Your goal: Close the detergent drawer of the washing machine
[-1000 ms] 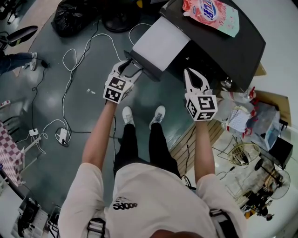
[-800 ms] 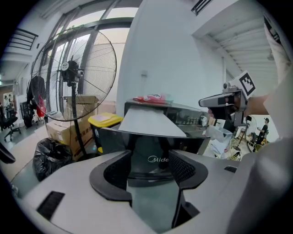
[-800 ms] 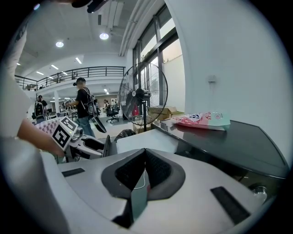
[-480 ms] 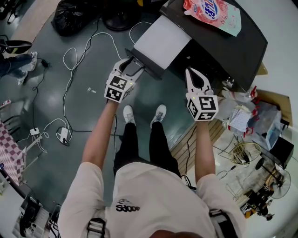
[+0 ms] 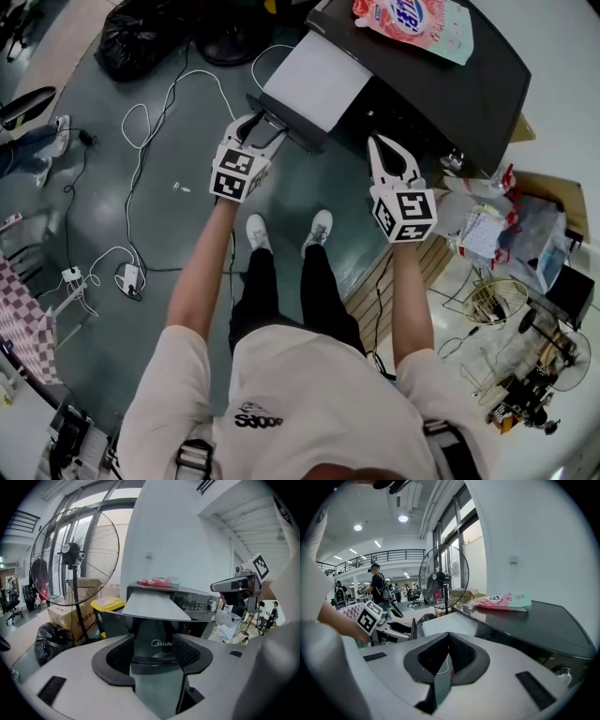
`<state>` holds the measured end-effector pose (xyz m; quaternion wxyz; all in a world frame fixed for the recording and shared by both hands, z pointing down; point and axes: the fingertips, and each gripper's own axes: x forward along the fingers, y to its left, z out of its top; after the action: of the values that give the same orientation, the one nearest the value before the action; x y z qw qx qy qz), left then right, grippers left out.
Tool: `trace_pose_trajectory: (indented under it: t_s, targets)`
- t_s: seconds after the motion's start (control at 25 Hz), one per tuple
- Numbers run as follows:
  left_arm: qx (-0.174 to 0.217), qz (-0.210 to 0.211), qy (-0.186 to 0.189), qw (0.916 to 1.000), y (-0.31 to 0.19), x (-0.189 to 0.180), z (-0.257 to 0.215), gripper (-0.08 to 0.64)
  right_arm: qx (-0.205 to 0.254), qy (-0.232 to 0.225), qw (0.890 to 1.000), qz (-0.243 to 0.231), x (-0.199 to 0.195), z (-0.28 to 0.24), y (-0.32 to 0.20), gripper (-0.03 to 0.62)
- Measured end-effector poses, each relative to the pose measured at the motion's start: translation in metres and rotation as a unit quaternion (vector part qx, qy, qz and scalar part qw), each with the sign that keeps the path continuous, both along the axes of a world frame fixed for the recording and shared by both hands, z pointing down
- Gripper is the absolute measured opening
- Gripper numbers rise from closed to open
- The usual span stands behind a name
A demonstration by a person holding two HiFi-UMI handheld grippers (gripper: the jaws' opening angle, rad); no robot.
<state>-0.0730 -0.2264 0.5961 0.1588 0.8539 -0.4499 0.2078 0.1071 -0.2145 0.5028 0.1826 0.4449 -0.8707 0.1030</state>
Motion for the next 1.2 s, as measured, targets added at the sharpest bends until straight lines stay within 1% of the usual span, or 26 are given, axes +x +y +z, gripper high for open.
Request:
trace_pose_trajectory:
  t_s: [0.24, 0.36, 0.44, 0.64, 0.84, 1.0, 1.08, 1.2]
  targets:
    - [-0.001, 0.001, 0.001, 1.0, -0.006, 0.002, -0.001, 0.265, 0.002, -0.005, 1.0, 0.008, 0.006, -0.001, -0.01, 0.006]
    - [0.003, -0.007, 0.006, 1.0, -0.014, 0.005, -0.004, 0.264, -0.001, -0.004, 1.0, 0.006, 0.005, 0.0, -0.011, 0.006]
    - [-0.002, -0.01, 0.009, 0.9999, -0.021, 0.007, -0.004, 0.262, -0.002, -0.004, 1.0, 0.006, 0.004, -0.001, -0.013, 0.006]
    - [-0.009, -0.004, 0.014, 0.9999, -0.03, 0.013, -0.001, 0.264, -0.006, -0.003, 1.0, 0.006, 0.009, 0.001, -0.023, 0.006]
    - [-0.012, -0.003, 0.013, 0.9998, -0.037, 0.014, -0.002, 0.264, -0.002, 0.0, 1.0, -0.006, 0.007, -0.001, -0.031, 0.005]
    - [-0.011, -0.004, 0.016, 0.9998, -0.047, 0.017, -0.003, 0.264, -0.001, 0.012, 1.0, -0.021, 0.001, 0.0, -0.036, 0.005]
    - [-0.013, -0.003, 0.018, 0.9998, -0.053, 0.019, -0.002, 0.264, -0.01, 0.007, 1.0, -0.028, 0.0, 0.002, -0.039, 0.005]
    - [-0.014, -0.002, 0.018, 0.9997, -0.06, 0.024, -0.002, 0.264, -0.016, -0.007, 1.0, -0.02, 0.004, 0.002, -0.043, 0.006]
